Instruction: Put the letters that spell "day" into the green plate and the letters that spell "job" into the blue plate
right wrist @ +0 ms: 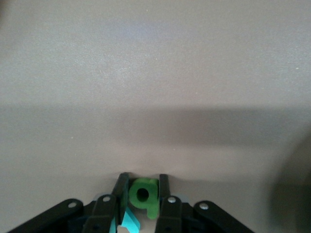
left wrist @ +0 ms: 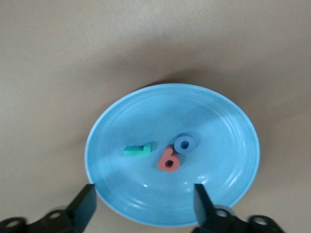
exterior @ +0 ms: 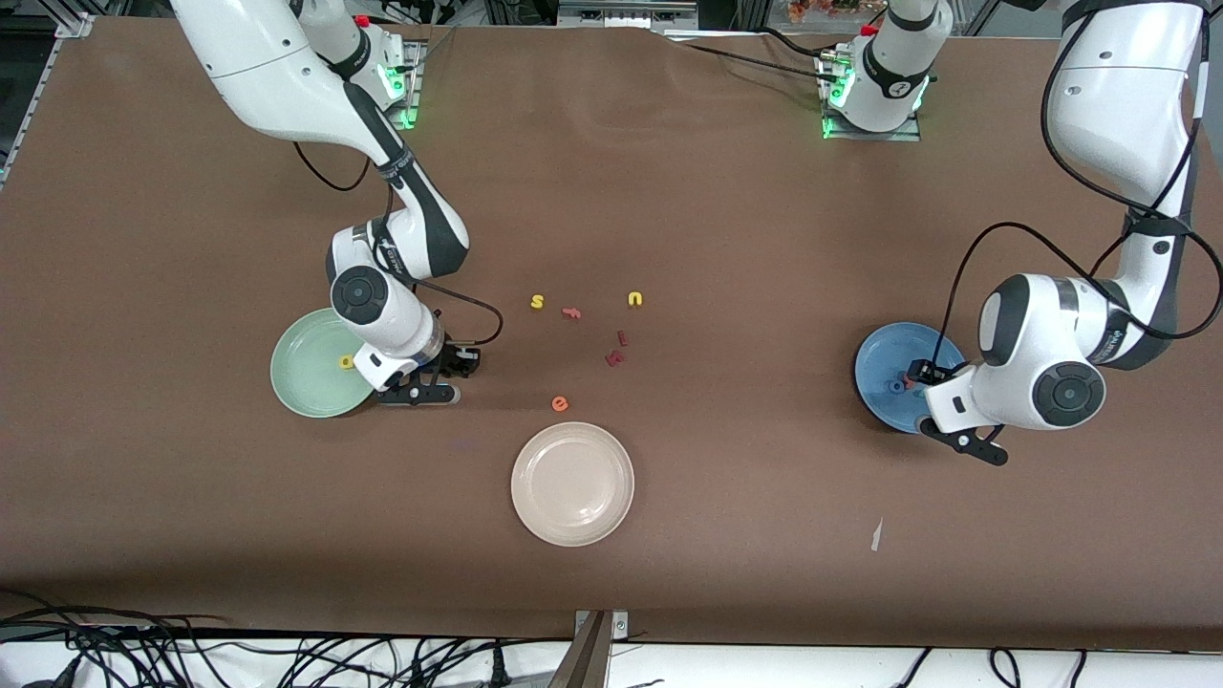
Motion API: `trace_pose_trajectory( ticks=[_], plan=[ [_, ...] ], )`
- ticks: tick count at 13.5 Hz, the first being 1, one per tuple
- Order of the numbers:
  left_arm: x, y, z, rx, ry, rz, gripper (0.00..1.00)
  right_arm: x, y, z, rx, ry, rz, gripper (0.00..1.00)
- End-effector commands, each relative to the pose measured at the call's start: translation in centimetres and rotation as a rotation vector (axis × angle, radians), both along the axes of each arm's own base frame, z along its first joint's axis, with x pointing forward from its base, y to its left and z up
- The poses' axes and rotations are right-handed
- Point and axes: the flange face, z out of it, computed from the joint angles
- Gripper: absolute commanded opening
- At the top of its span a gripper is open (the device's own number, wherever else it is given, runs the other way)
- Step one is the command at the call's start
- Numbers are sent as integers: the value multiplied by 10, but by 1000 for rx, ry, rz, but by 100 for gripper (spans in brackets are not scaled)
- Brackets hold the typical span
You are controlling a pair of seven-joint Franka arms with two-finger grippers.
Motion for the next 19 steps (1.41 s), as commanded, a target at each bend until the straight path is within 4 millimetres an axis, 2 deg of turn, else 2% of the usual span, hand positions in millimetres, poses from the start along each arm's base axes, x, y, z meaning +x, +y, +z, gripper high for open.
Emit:
trace_pose_trajectory(
  ticks=[1, 3, 8, 9, 12, 14, 15, 16, 17, 18, 19],
  plan=[
    [11, 6, 44, -28, 9, 47, 100, -2, -1, 5, -5, -12, 30, 30],
    [13, 22, 75, -30, -5, 104, 100, 3, -7, 18, -21, 10, 43, 30],
    [1, 47, 154, 10, -86, 262, 100, 28, -48, 68, -76, 86, 115, 28],
    [-2, 52, 166, 18, -96, 298, 100, 32, -59, 76, -86, 101, 131, 28],
    [-12, 87, 191, -64, -93, 431, 100, 39, -102, 90, -107, 141, 194, 28],
    [-25, 91, 229, -85, -144, 445, 100, 38, -128, 91, -113, 169, 225, 29],
    [-30, 86, 238, -83, -154, 449, 100, 37, -139, 91, -113, 173, 232, 29],
    [-34, 79, 253, -81, -179, 448, 100, 33, -145, 88, -111, 178, 237, 34],
    [-42, 74, 273, -85, -207, 462, 100, 33, -145, 87, -111, 180, 237, 43],
    [-49, 68, 294, -89, -241, 458, 100, 33, -145, 87, -110, 180, 236, 59],
    [-54, 52, 307, -93, -258, 428, 100, 32, -145, 87, -110, 182, 233, 64]
  ],
)
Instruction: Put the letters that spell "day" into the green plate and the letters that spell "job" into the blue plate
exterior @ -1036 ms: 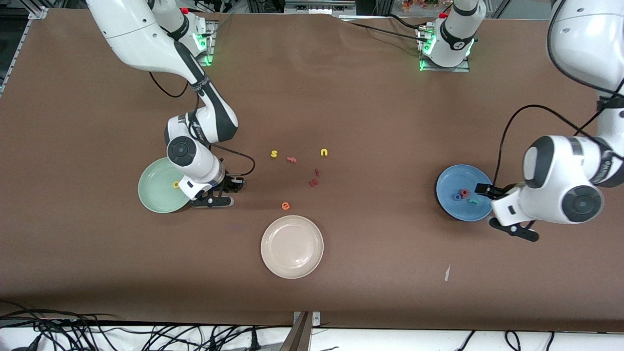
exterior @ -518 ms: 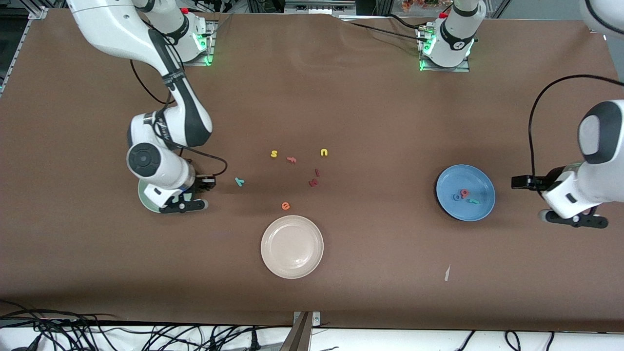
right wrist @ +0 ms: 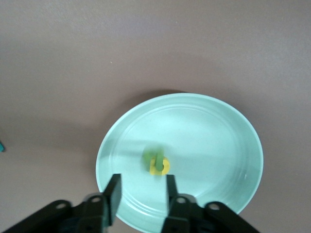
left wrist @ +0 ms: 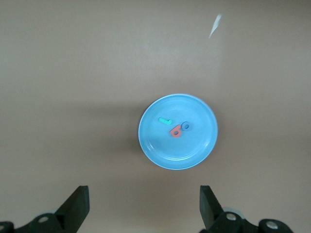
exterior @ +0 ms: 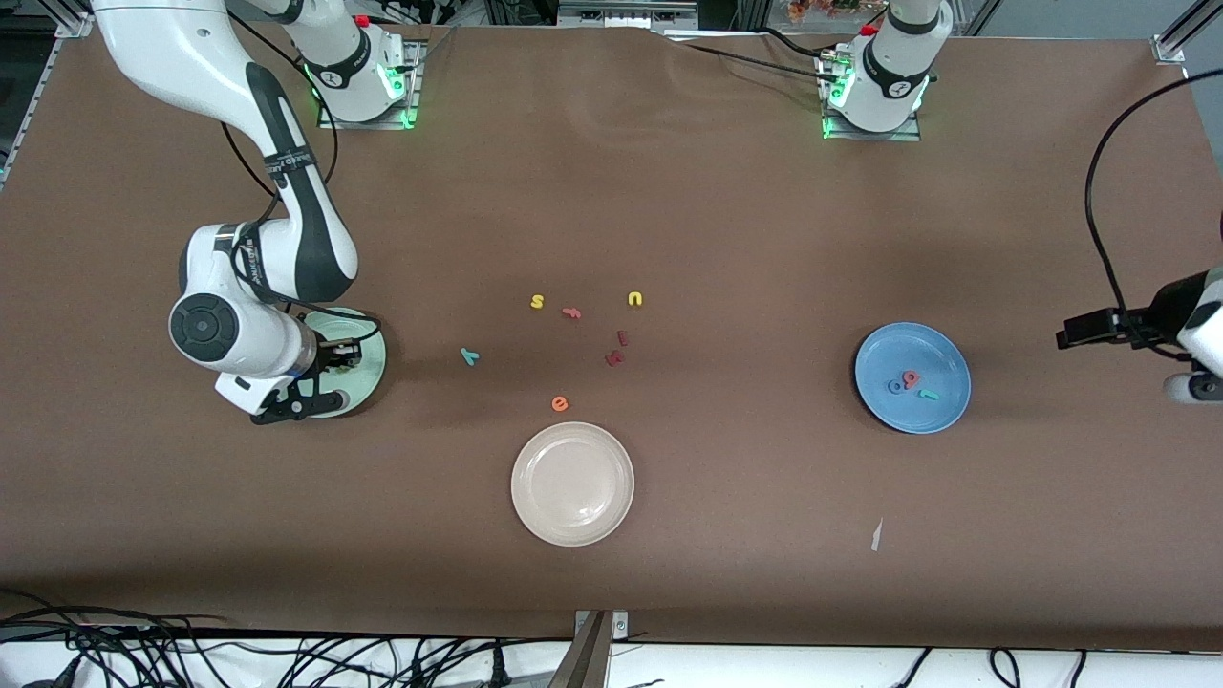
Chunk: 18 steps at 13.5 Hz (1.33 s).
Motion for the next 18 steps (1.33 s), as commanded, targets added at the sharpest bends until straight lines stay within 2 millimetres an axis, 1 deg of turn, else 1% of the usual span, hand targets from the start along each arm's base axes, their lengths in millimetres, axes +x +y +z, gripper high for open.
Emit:
trace_pose_trajectory(
  ticks=[1, 3, 4, 5, 6, 7, 9, 11, 12, 13, 15, 16, 17, 18],
  plan=[
    [-31, -40, 42, -4, -46, -35, 100, -7, 2, 7, 21, 11, -3, 68],
    [-44, -58, 49, -1, -47, -65, 100, -9, 9, 9, 54, 12, -35, 68],
    [-50, -62, 52, 1, -47, -71, 100, -10, 17, 8, 60, 14, -62, 68],
    [-55, -62, 44, 1, -24, -73, 100, -12, 36, 8, 64, 8, -90, 68],
    [-54, -63, 37, 1, -13, -76, 100, -15, 53, 7, 64, 2, -142, 68],
    [-53, -60, 36, -1, -13, -73, 100, -18, 72, 6, 65, -12, -197, 68],
    [-53, -53, 41, 0, -24, -67, 100, -24, 105, 0, 67, -29, -335, 68],
    [-53, -52, 42, 0, -26, -65, 100, -32, 134, -9, 57, -43, -445, 68],
    [-53, -53, 41, -1, -24, -67, 100, -38, 153, -18, 48, -49, -489, 68],
    [-54, -53, 44, 2, -29, -67, 100, -41, 165, -26, 46, -65, -539, 68],
    [-55, -53, 44, 0, -24, -68, 100, -47, 172, -47, 51, -94, -597, 68],
    [-57, -59, 44, -1, -15, -76, 100, -51, 171, -57, 58, -108, -602, 68],
    [-58, -66, 43, -1, -1, -89, 100, -55, 169, -63, 60, -115, -604, 68],
    [-57, -62, 43, -4, -1, -83, 100, -56, 168, -65, 59, -115, -604, 68]
  ],
)
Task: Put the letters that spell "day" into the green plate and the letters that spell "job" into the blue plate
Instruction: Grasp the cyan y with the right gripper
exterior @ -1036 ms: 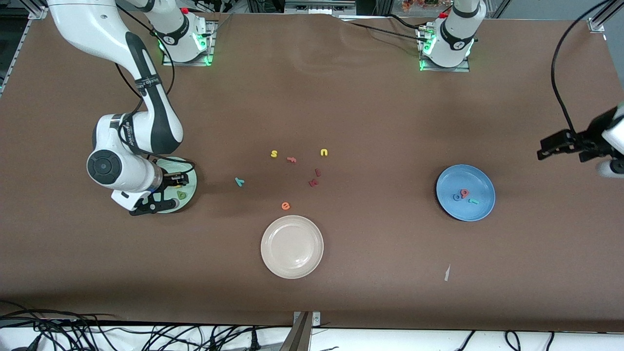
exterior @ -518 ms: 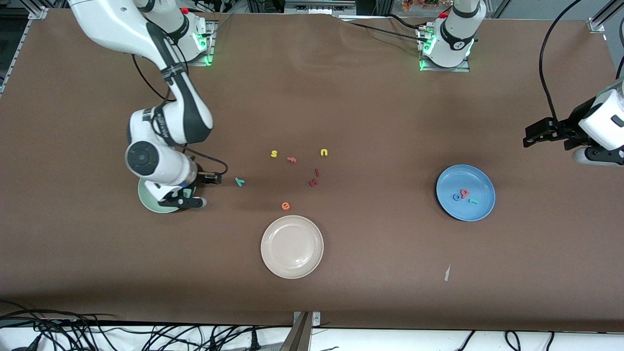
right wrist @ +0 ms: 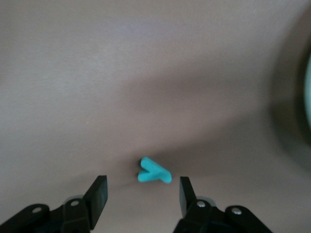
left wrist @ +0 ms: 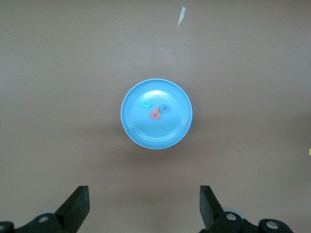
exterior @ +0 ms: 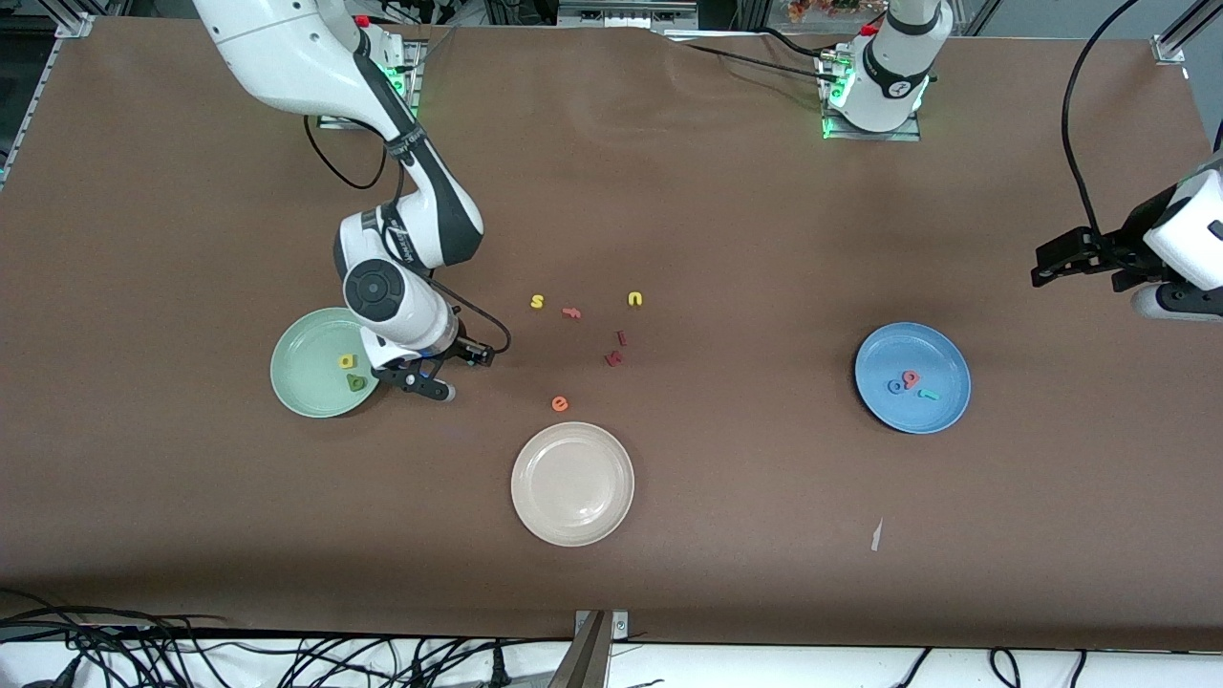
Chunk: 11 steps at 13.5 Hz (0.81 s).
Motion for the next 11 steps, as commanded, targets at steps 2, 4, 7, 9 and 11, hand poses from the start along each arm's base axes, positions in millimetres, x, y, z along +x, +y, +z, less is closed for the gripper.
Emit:
trace_pose_trajectory(
  ticks=[2, 4, 7, 9, 11],
  plan=[
    [-5, -1, 4, -23, 1, -5, 100, -5, -7, -5, 6, -10, -28, 68],
    [-2, 0, 5, -21, -20, -3, 100, -7, -7, -8, 4, -5, -29, 68],
    [-2, 10, 5, -22, -22, 12, 100, -15, -3, -15, 3, -11, -19, 66],
    [-2, 12, 6, -20, -27, 15, 100, -15, -4, -19, 5, -18, -20, 65],
    [-2, 15, 6, -20, -28, 23, 100, -16, -4, -22, 6, -23, -20, 59]
  ],
)
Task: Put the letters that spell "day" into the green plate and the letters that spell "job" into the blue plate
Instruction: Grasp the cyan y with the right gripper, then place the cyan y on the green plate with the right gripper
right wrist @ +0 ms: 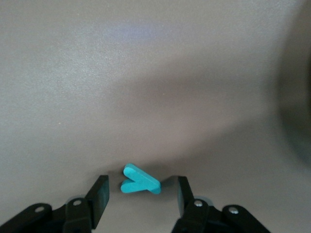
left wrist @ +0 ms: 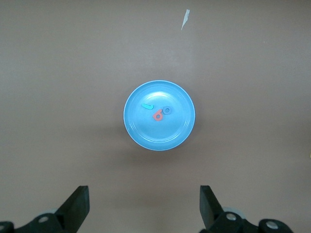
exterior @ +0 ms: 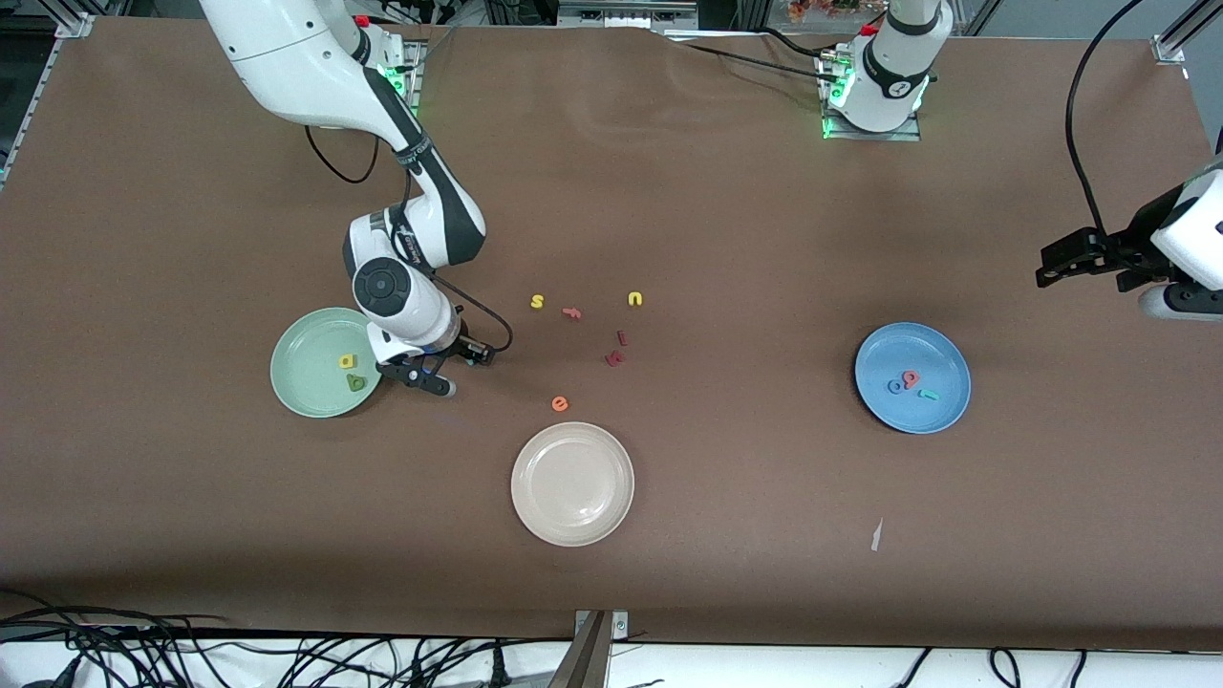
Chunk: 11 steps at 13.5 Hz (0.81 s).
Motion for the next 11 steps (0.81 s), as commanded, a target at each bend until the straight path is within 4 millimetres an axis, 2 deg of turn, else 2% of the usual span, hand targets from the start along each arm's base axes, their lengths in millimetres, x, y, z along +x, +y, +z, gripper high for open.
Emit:
trace_pose_trajectory(
  ticks=[1, 2, 5, 7, 9, 11],
  plan=[
    [-3, 4, 7, -21, -20, 2, 100, -5, 1, -2, 8, -9, -13, 51],
    [-3, 2, 8, -21, -23, 1, 100, -6, 1, -3, 7, -8, -13, 46],
    [-3, 3, 9, -22, -23, 2, 100, -5, 1, -4, 6, -10, -10, 46],
    [-3, 3, 11, -20, -28, 2, 100, -6, 1, -4, 6, -13, -9, 37],
    [-2, 3, 15, -20, -38, 2, 100, -5, 1, -3, 6, -15, -4, 22],
    [-2, 4, 17, -18, -41, 4, 100, -4, 1, 0, 7, -17, 1, 19]
  ],
)
